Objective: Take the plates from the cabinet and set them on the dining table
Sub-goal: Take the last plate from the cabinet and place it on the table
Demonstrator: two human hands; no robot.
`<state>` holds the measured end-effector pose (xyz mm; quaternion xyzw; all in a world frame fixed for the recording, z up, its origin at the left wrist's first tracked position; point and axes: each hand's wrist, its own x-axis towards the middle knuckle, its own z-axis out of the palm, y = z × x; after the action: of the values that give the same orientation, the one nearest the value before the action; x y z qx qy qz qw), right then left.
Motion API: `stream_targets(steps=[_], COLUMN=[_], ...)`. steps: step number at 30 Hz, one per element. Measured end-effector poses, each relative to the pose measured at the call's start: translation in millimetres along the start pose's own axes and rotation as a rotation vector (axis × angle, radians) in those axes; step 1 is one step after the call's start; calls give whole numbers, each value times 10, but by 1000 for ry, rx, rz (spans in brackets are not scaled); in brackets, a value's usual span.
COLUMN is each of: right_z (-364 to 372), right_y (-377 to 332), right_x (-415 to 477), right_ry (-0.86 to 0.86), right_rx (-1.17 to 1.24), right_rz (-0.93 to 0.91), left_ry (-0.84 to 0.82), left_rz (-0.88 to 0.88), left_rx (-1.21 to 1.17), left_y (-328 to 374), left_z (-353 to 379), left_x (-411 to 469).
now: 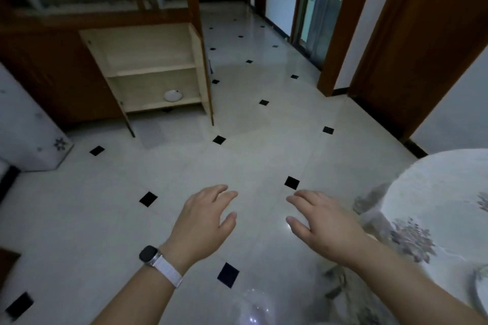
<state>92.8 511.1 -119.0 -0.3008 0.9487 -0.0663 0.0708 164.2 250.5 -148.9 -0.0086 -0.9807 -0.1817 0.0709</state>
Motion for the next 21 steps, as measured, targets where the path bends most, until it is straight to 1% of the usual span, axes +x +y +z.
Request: stream_targets(steps=[4,8,15,21], right_z=[-47,-123,-105,35], right_y=[-416,-652,-748,-799], right_x=[548,951,1635,2467], right_ry=[9,37,25,-17], right_rx=[-21,-22,-15,38], right_rz=[-72,-122,-172,-256], left_ry=[42,57,56,9], left_rz=[-53,-87,-161,-225], left_rx=[-5,-17,-12,56], left_y=[-545,-883,-1193,-1507], left_z=[-165,-244,-281,-334], left_x=[58,136,406,906])
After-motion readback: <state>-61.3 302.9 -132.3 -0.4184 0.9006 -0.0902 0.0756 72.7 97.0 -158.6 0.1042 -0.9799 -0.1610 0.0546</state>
